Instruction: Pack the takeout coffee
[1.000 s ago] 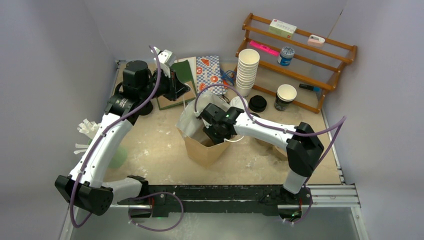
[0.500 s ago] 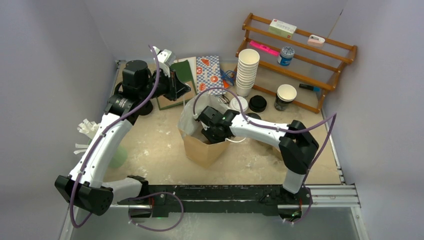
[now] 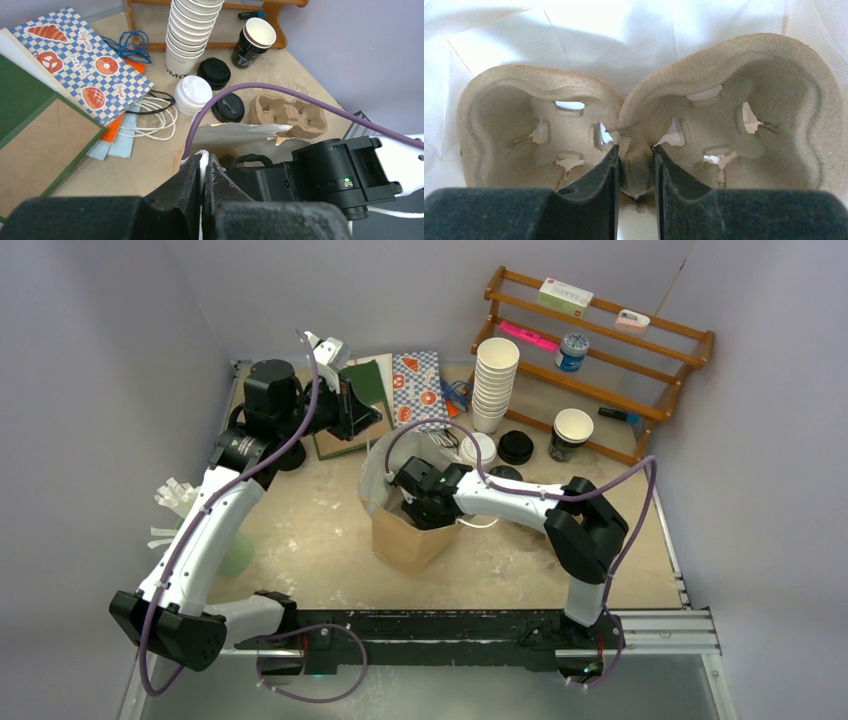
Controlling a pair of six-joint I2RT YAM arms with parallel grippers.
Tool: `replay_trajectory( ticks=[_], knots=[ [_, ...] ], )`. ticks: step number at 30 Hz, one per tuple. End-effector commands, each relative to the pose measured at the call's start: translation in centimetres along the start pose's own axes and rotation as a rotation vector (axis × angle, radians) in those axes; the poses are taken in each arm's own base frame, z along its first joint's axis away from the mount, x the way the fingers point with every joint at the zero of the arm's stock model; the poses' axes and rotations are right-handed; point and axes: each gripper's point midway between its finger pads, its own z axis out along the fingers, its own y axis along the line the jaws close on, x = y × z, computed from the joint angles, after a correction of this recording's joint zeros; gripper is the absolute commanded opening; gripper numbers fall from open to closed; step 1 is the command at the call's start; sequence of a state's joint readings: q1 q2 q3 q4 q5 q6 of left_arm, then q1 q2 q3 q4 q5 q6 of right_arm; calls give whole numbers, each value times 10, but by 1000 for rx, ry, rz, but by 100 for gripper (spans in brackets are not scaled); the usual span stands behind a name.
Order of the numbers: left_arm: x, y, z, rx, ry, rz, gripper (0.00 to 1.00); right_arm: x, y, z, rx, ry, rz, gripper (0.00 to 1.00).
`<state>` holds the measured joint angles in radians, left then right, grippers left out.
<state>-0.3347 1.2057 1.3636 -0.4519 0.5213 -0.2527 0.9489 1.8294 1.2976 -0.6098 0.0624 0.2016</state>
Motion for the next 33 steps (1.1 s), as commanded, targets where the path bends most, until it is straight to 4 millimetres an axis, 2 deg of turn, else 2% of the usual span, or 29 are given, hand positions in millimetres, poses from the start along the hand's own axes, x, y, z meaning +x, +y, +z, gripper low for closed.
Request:
replay_trajectory(
  ticks=[1, 8, 17, 22, 25, 28, 29, 30, 33],
  knots=[
    [-67, -32, -25, 76, -228, 119, 0, 63, -10, 21, 47, 236, -14, 6],
    [-63, -30, -23, 74, -219, 119, 0, 67, -10, 35, 47, 236, -18, 6],
    [-56, -26, -18, 73, -202, 118, 0, 61, -7, 51, 35, 205, -20, 6],
    [-52, -24, -17, 64, -190, 122, 0, 51, -7, 44, 54, 173, -19, 12],
    [-51, -23, -17, 63, -185, 121, 0, 36, -6, 25, 52, 115, -13, 22],
    [-50, -24, -17, 68, -183, 123, 0, 19, -5, -3, 49, 48, -3, 32],
    [-51, -24, -17, 70, -183, 123, 0, 12, -5, -14, 47, 17, 2, 39],
    [-51, -25, -18, 73, -183, 123, 0, 6, -4, -25, 45, -12, 5, 55],
    [-50, -27, -19, 80, -180, 123, 0, -13, -5, -59, 42, -109, 18, 90]
  ],
)
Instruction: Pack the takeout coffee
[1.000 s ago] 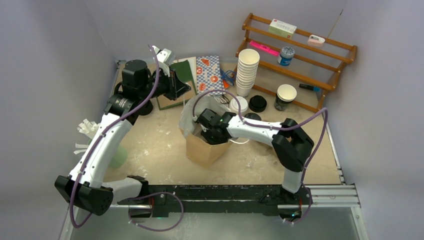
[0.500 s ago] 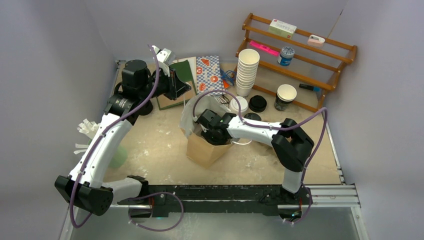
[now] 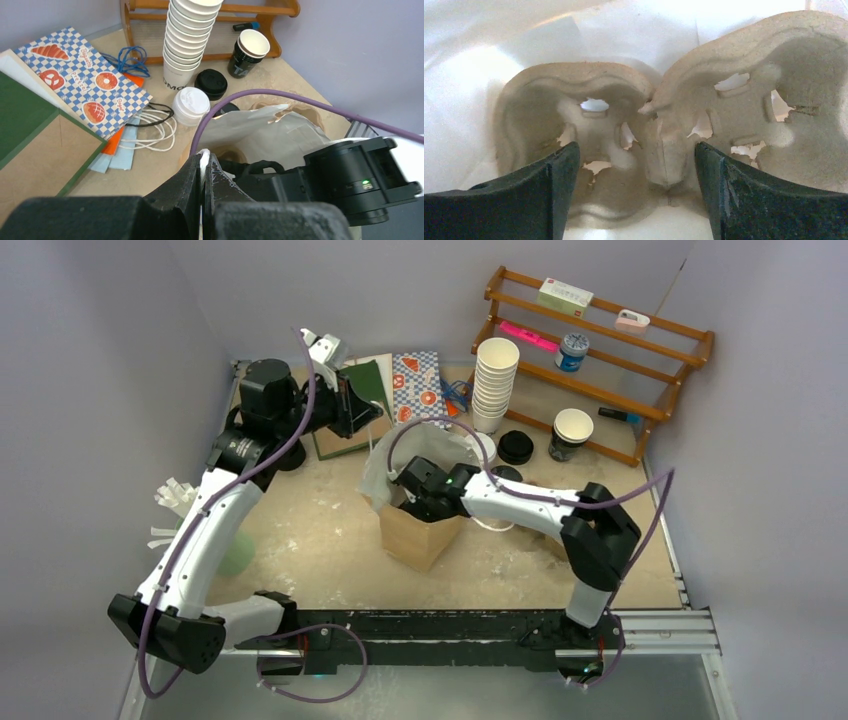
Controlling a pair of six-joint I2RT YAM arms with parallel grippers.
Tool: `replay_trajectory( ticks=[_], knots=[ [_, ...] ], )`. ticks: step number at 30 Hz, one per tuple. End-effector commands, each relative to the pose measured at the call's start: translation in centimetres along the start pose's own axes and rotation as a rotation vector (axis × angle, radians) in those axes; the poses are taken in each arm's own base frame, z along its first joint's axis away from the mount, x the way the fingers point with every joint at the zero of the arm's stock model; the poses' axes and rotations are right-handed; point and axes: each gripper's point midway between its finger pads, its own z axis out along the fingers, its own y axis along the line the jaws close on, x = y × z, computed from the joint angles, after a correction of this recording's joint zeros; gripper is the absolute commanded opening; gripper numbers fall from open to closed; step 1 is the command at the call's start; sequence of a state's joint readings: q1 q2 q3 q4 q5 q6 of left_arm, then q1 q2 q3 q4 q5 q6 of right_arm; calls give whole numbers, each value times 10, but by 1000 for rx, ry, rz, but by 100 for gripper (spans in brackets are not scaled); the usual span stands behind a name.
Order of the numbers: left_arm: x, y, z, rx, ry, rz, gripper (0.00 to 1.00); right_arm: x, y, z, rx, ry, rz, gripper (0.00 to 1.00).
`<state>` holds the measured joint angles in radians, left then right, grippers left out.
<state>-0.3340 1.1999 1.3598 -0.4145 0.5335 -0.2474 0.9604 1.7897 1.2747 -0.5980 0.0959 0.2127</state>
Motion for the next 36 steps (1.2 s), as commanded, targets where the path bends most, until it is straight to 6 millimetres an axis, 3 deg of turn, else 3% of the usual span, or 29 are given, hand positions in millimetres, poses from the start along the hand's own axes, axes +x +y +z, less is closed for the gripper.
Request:
replay_trajectory(
  ticks=[1, 5, 11, 15, 20, 24, 28, 30, 34, 36],
  knots=[
    [-43, -23, -18, 63, -148, 98, 0, -20, -5, -61, 19, -104, 21, 97],
    [-39, -25, -18, 74, -134, 91, 0, -38, -6, -94, 14, -188, 31, 98],
    [-28, -26, -17, 89, -111, 72, 0, -53, -8, -118, 22, -248, 31, 98],
    [-20, -25, -16, 92, -93, 59, 0, -67, -7, -140, 10, -322, 44, 90],
    [-12, -23, -18, 86, -78, 55, 0, -85, -14, -183, 24, -458, 102, 85],
    [-8, -22, -18, 82, -68, 62, 0, -83, -22, -212, 36, -521, 173, 84],
    [-9, -23, -20, 78, -71, 70, 0, -77, -45, -238, 119, -611, 278, 82],
    [-11, -23, -21, 78, -75, 71, 0, -69, -59, -243, 181, -635, 334, 82],
    [-13, -25, -21, 85, -79, 67, 0, -57, -88, -235, 293, -611, 448, 77],
    [-14, -27, -22, 88, -83, 65, 0, -59, -92, -230, 271, -603, 478, 76]
  ],
)
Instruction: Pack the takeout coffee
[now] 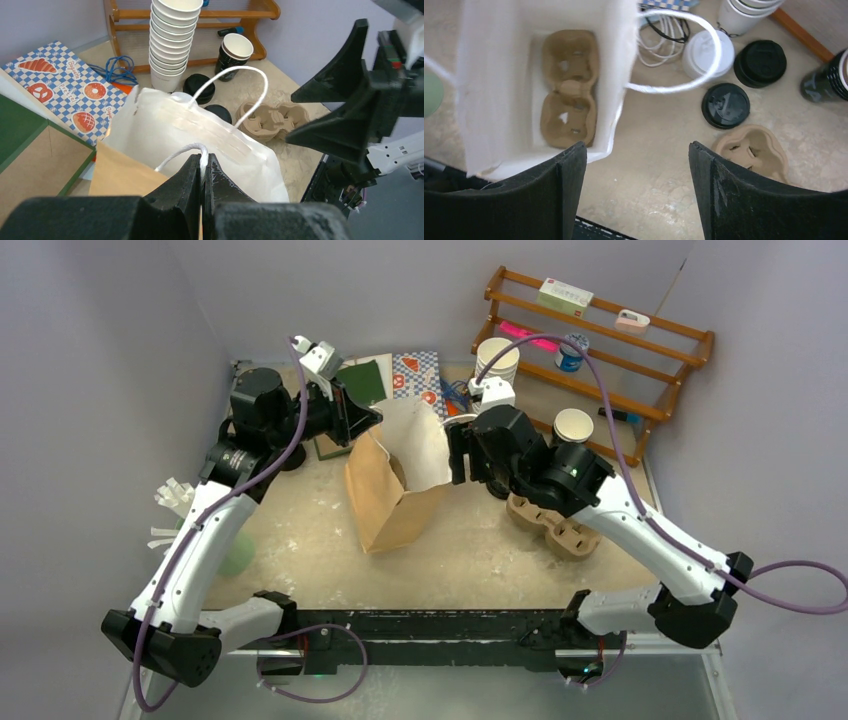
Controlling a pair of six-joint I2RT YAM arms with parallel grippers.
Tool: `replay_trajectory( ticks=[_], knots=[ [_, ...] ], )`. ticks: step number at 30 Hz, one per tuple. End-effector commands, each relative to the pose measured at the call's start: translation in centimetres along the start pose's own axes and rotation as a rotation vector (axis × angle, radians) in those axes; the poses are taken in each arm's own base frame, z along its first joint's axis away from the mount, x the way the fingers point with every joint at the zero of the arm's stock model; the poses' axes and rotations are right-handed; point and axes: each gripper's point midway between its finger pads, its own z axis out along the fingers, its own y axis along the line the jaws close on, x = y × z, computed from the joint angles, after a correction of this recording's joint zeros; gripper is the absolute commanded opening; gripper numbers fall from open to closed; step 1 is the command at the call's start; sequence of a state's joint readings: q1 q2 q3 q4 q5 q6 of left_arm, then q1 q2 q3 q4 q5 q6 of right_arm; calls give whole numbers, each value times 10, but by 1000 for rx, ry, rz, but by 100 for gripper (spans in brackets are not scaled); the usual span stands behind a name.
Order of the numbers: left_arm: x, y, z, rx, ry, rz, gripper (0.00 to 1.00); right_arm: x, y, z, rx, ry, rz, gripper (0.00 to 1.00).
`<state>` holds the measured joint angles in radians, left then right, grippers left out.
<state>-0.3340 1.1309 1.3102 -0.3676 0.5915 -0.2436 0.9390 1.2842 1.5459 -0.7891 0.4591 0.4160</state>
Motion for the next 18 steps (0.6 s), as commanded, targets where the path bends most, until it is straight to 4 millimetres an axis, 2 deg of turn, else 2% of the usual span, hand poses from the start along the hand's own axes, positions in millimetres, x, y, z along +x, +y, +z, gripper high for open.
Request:
replay_trajectory(
  ticks=[1, 5, 12, 16, 18],
  knots=[
    [-11, -9, -7, 24, -38, 24, 0, 13, -26, 20, 114, 46, 91, 76],
    [-8, -12, -12, 30, -38, 25, 0, 8, -12, 37, -4, 66, 147, 77],
    [-1, -14, -26, 0, -20, 44, 0, -13, 23, 46, -161, 54, 141, 78],
    [7, -17, -35, -15, -9, 50, 0, -15, 32, 61, -170, 76, 129, 78],
    [12, -17, -39, -24, -3, 53, 0, -13, 38, 71, -181, 97, 119, 74]
  ],
)
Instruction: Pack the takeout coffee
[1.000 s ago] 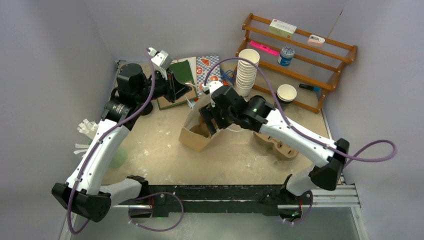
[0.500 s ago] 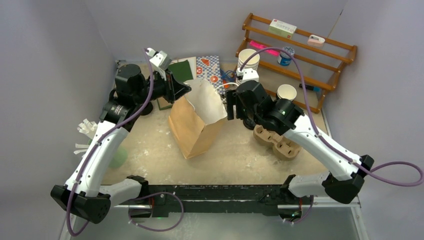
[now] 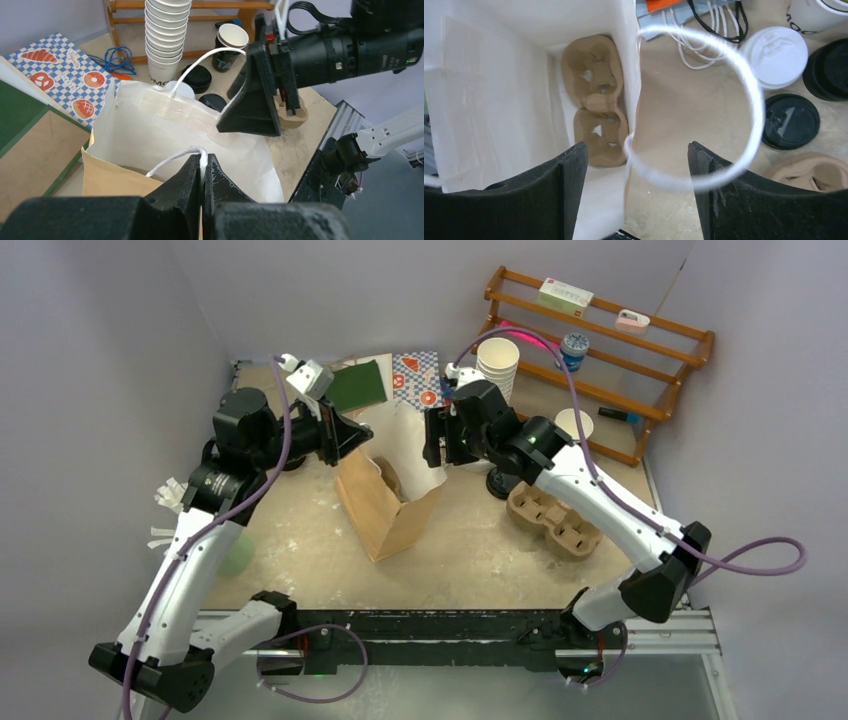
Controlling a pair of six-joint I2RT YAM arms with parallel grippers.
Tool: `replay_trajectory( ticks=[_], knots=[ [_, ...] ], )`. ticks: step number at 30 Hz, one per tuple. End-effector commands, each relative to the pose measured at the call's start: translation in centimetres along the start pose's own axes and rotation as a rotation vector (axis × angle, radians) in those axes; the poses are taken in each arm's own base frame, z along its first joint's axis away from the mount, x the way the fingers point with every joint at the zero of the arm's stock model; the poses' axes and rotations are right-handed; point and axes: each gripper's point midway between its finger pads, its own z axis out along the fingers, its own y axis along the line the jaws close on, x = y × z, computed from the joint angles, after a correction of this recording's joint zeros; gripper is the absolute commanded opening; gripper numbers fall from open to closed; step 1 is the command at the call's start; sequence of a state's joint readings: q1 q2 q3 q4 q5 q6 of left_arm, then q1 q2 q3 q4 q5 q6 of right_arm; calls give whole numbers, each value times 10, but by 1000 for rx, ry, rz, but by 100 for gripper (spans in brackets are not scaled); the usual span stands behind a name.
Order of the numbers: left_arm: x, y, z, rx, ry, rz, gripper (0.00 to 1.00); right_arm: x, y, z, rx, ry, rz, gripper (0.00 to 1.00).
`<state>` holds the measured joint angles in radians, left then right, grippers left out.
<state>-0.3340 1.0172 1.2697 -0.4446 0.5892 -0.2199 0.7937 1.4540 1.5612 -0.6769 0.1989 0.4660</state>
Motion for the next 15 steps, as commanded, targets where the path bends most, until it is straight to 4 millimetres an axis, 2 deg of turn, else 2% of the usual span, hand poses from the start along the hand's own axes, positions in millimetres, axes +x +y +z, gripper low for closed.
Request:
replay_trajectory(
  ticks=[1, 4, 6, 9, 13, 15],
  knots=[
    [5, -1, -13, -27, -2, 33, 0, -15, 23, 12, -78, -10, -17, 67],
    [11, 0, -19, -45, 19, 35, 0, -9, 23, 26, -65, 23, -30, 50],
    [13, -1, -24, -58, 21, 42, 0, -14, 22, 32, -54, 4, -52, 38],
    [8, -3, -33, -78, 2, 58, 2, -29, 24, 34, -53, -47, -91, 1],
    [-4, -10, -47, -103, -33, 73, 2, -46, 22, 19, -23, -130, -143, 0],
    [-7, -18, -52, -81, -51, 77, 2, -53, 22, 0, -33, -210, -164, 0]
  ],
)
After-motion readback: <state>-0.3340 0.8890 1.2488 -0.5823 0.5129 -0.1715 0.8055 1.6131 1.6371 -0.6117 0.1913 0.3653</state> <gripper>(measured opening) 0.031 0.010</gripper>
